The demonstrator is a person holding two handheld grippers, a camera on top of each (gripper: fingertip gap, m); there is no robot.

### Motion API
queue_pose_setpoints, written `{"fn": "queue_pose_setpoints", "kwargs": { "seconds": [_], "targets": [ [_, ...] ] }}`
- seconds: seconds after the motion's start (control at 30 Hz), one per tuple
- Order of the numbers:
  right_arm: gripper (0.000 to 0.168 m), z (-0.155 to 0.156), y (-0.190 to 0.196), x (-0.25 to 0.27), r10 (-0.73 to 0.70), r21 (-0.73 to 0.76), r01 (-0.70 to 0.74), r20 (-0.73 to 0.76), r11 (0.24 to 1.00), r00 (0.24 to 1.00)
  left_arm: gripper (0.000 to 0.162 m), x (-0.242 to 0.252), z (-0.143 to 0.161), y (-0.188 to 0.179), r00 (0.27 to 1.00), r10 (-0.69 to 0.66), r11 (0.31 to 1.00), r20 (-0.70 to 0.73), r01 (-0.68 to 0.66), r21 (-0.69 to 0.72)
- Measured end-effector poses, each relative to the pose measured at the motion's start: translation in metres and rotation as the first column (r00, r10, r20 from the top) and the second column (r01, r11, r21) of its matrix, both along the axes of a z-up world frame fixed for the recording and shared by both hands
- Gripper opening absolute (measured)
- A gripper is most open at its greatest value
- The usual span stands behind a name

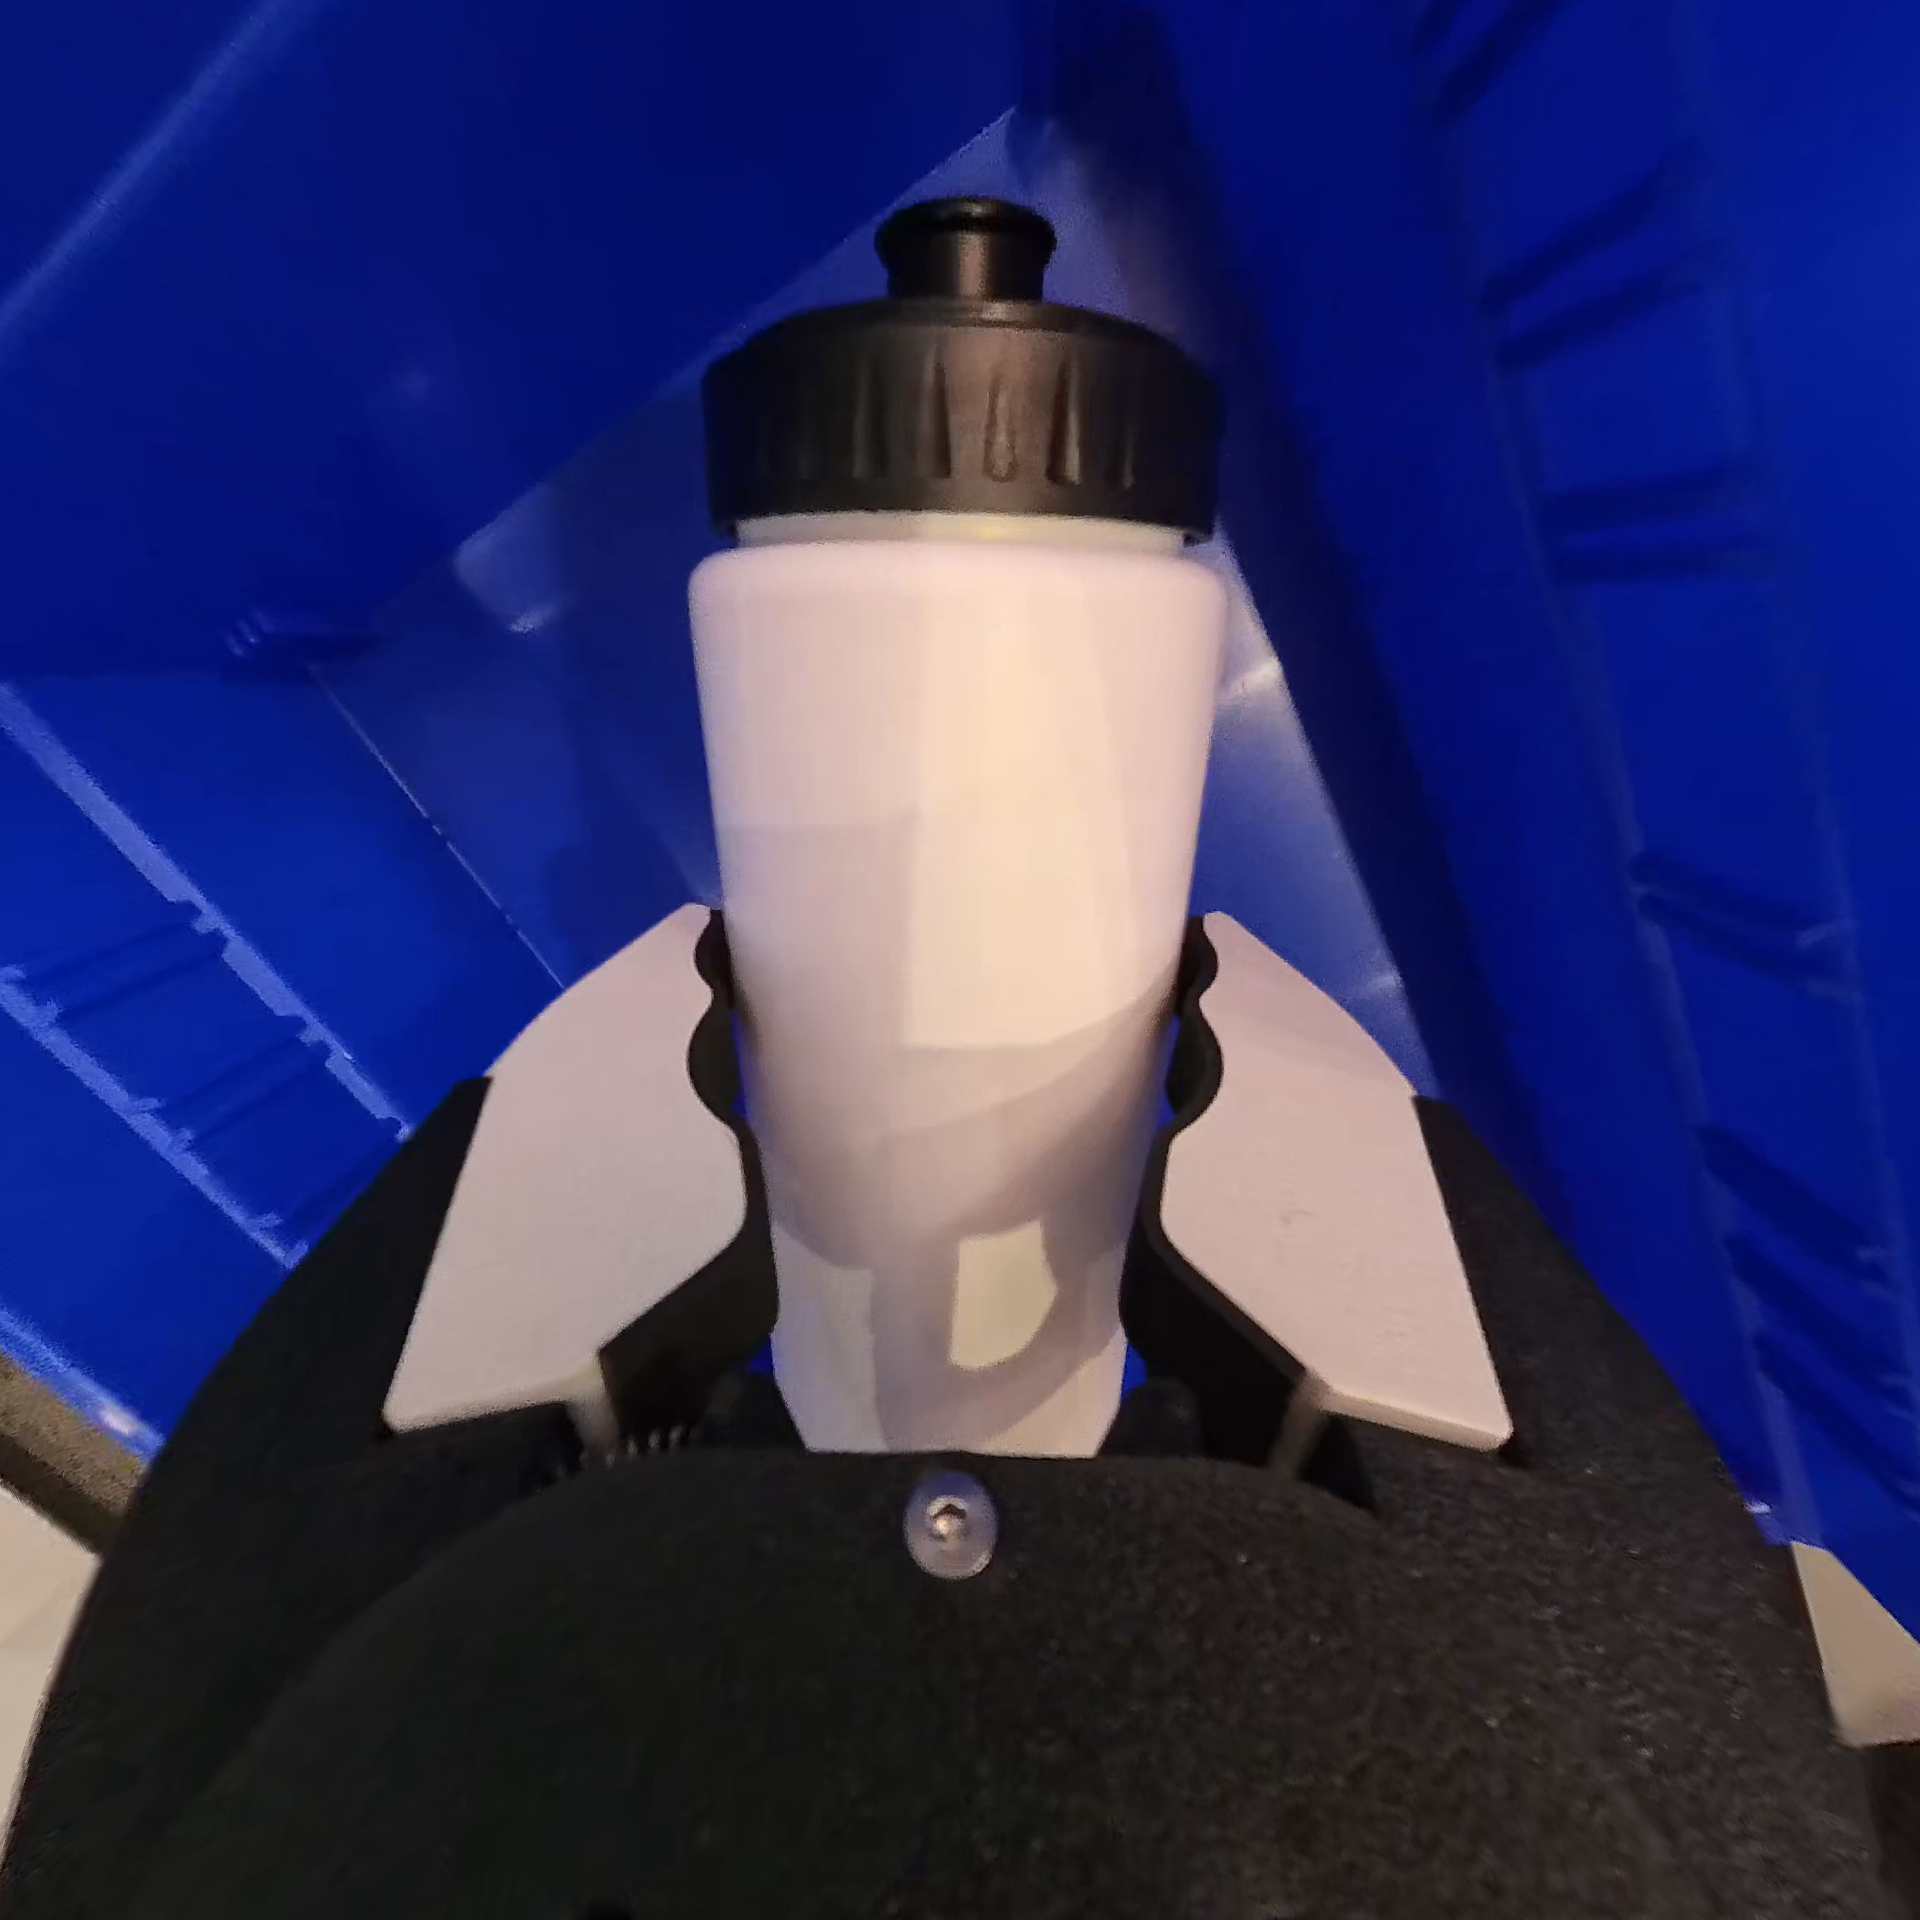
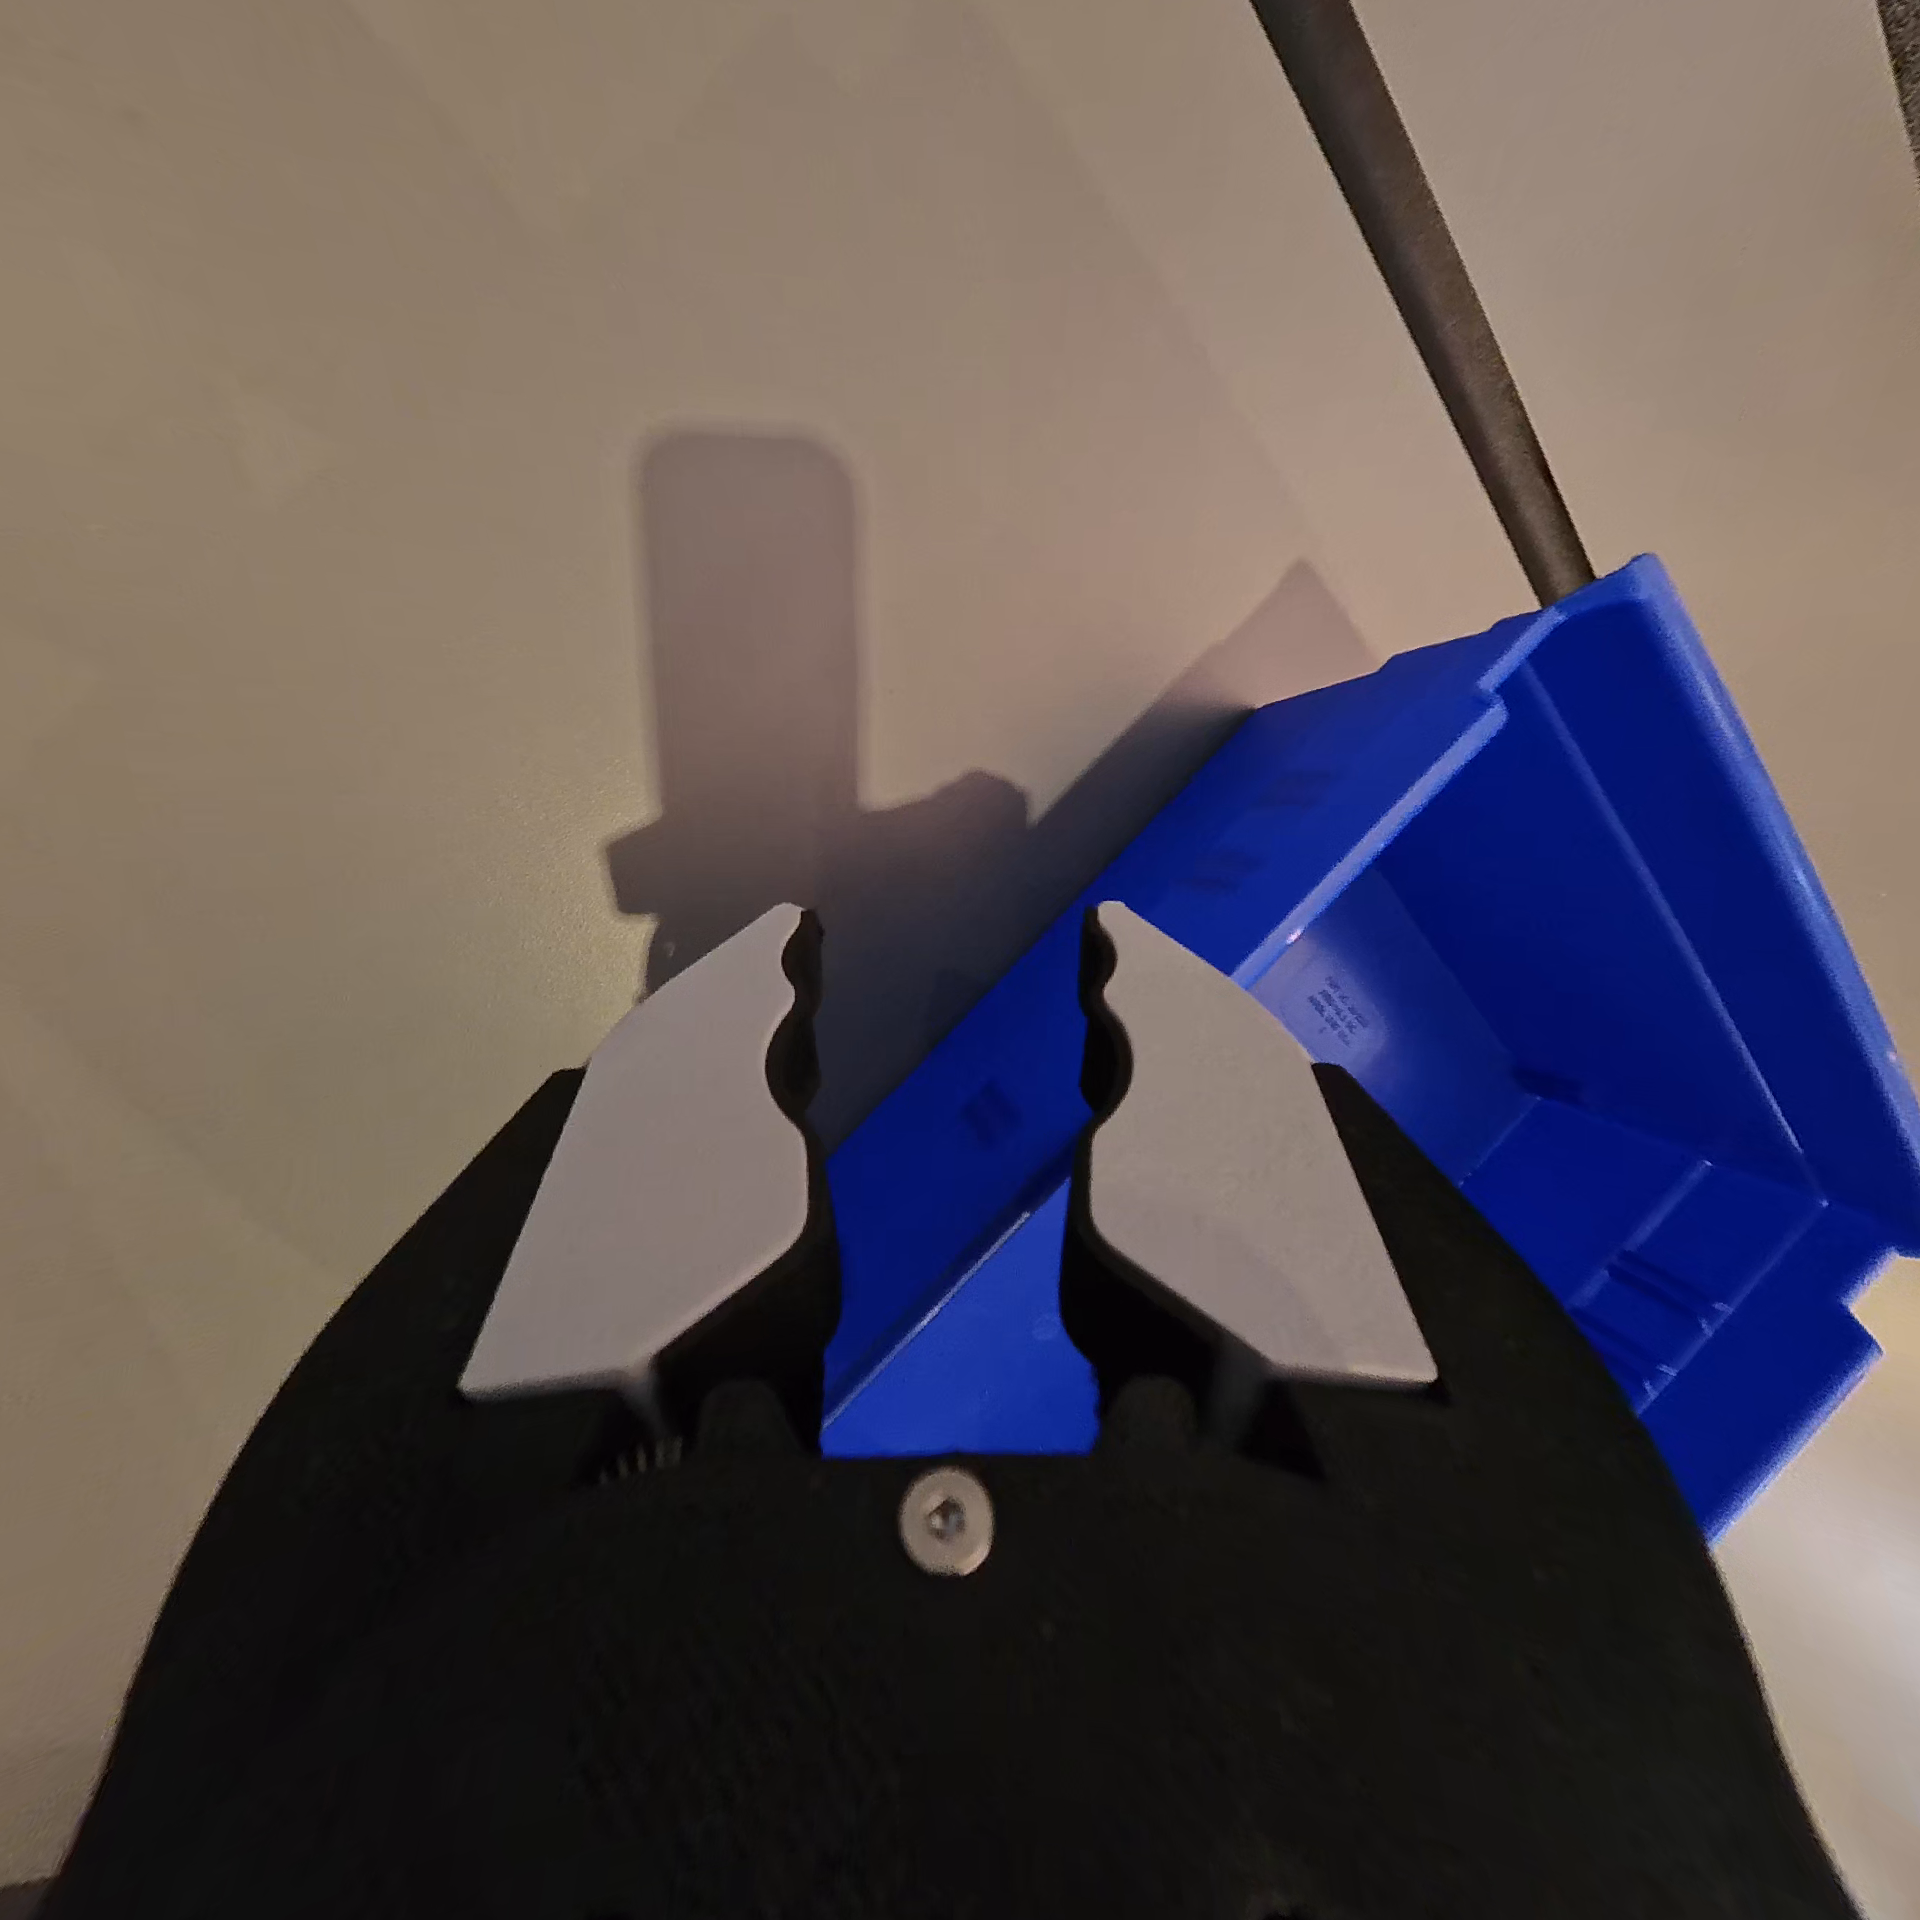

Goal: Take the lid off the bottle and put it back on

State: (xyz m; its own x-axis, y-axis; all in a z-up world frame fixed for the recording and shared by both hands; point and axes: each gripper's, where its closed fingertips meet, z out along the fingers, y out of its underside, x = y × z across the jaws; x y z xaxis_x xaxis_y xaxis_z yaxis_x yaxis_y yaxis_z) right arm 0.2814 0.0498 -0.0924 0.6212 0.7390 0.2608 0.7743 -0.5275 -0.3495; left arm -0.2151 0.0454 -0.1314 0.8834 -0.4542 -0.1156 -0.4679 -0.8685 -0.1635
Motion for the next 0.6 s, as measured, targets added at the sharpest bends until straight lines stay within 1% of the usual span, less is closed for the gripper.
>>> {"fn": "queue_pose_setpoints", "kwargs": {
  "seconds": [0.2, 0.6],
  "targets": [
    [0.050, 0.000, 0.000, 0.000, 0.003, 0.000, -0.003, 0.001, 1.000, 1.000, 0.074, 0.001, 0.013, 0.001, 1.000, 0.000, 0.999, -0.009, 0.000, 0.040],
    [0.050, -0.001, -0.001, -0.001, 0.008, -0.005, -0.008, 0.008, 1.000, 1.000, 0.074, -0.003, 0.011, 0.000, 0.999, 0.009, 0.999, -0.033, -0.008, 0.031]
  ]
}}
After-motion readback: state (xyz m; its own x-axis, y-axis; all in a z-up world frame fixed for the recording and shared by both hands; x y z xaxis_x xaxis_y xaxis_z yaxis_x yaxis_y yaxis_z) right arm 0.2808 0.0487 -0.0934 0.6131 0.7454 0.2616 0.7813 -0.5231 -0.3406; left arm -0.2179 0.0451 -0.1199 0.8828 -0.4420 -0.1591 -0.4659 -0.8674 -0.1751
